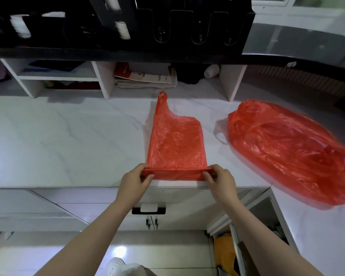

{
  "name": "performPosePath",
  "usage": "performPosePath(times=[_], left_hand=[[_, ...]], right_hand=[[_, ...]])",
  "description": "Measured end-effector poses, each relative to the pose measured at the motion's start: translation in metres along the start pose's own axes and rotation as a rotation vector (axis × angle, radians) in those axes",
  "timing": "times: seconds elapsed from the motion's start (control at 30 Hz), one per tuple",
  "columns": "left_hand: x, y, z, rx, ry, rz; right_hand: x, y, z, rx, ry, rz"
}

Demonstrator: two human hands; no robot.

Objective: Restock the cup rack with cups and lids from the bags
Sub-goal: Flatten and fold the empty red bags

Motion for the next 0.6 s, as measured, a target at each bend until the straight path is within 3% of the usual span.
performPosePath(times=[0.23,0.47,0.53,0.6], left_hand=[[-0.004,0.003,0.008,0.026,0.064,0.112],[-0.007,0.005,0.002,-0.008,0.020,0.355],[-0.008,0.012,-0.003,-0.118,0.039,0.454],[-0.010,0.032,-0.008,-0.346,0.109,0.533]], right_hand=[[0.000,0.000,0.002,-0.075,0.075,-0.051],[-0.003,-0.005,-0.001,0.011,0.086,-0.221],[-0.005,-0.005,-0.001,0.026,0.087,-0.251],[-0.004,-0.005,-0.002,0.026,0.103,-0.239]])
Point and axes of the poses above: each hand's wrist, its own z-axis towards the middle knuckle, its own x-axis out of the back of the hand, y = z × x, the point moved 10 cm from there along z, towards the middle knuckle, and after that the axes turned 9 degrees about y, right-handed, at the moved point
